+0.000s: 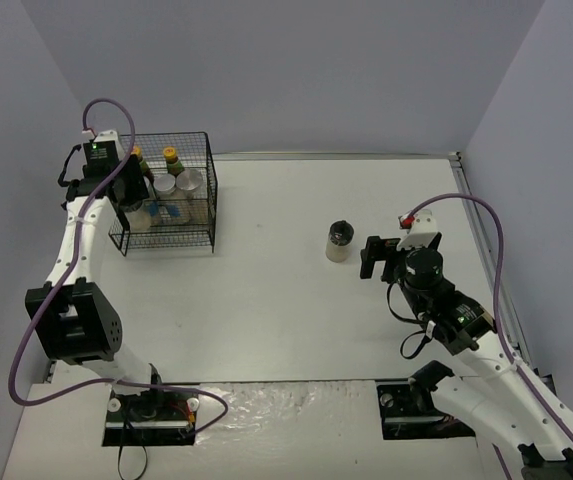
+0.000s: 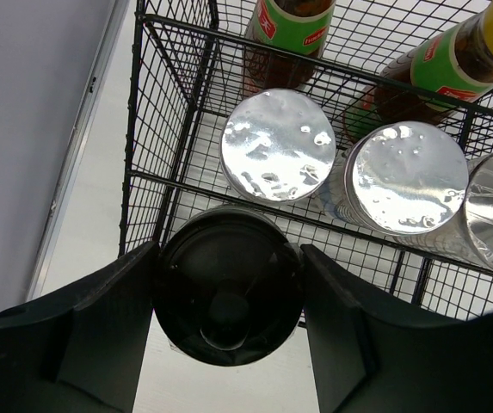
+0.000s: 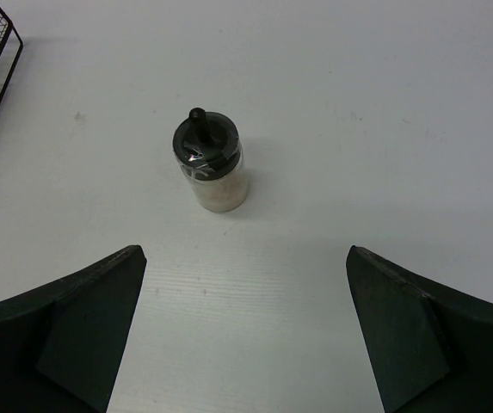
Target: Organize the condiment bottles
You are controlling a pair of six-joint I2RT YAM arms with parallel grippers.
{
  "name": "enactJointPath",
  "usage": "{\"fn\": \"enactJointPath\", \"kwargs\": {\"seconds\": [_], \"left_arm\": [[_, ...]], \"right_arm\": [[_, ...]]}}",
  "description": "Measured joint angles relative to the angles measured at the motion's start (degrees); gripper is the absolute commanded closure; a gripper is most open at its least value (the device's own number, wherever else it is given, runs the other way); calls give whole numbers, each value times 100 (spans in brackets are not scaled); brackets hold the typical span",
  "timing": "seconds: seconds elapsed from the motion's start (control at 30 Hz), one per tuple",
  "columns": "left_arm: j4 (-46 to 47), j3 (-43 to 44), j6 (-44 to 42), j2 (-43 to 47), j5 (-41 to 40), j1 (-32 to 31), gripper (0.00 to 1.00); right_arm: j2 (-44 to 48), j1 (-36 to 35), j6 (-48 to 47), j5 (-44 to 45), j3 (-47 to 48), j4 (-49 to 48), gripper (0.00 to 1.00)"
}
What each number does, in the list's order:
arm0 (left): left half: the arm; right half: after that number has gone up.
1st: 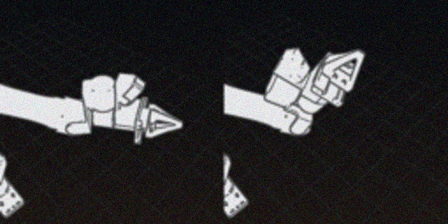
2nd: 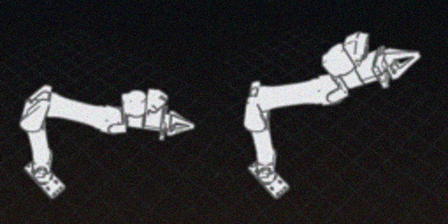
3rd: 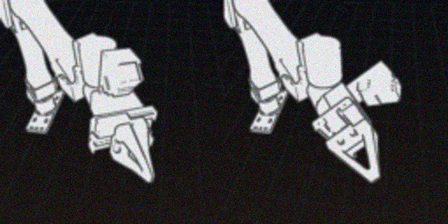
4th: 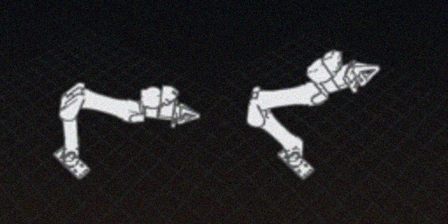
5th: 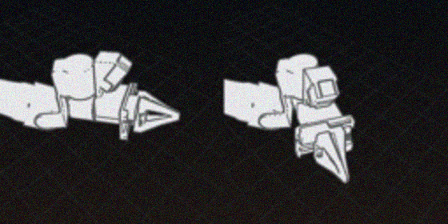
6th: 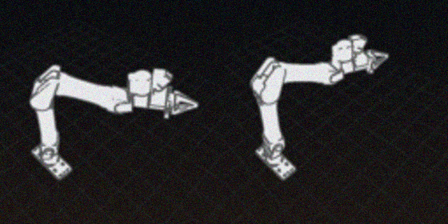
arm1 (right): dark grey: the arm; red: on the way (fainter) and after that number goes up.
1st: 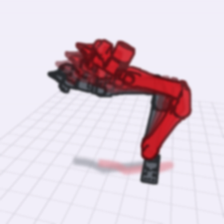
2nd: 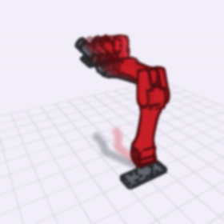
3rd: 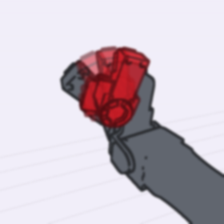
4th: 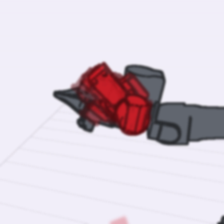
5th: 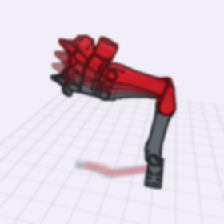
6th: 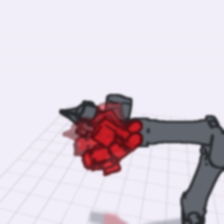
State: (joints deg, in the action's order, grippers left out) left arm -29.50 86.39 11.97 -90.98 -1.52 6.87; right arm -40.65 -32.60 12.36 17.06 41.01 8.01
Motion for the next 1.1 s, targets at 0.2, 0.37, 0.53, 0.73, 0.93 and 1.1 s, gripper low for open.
{"fn": "enactJointPath", "kwargs": {"seconds": [0.2, 0.37, 0.53, 0.73, 0.93, 1.1], "left_arm": [[163, -224, 0, -69, 2, 0, 87], [332, -499, 15, -295, 9, 0, 69], [413, -578, 20, -451, 7, 0, 50], [431, -578, 30, -455, 2, 0, 20], [441, -578, 42, -429, -32, 0, 3], [134, -526, 46, -252, -95, 0, 3]], "right_arm": [[-39, 0, -2, -3, 0, -3, 0], [-132, 0, -36, -193, 0, -15, 0], [-616, 0, -168, -667, 49, -94, 0], [-1791, 0, -404, -1271, 399, -236, 0], [-2636, 1, -532, -1289, 737, -555, 0], [-3340, 85, -540, -1023, 1028, -970, 0]]}}
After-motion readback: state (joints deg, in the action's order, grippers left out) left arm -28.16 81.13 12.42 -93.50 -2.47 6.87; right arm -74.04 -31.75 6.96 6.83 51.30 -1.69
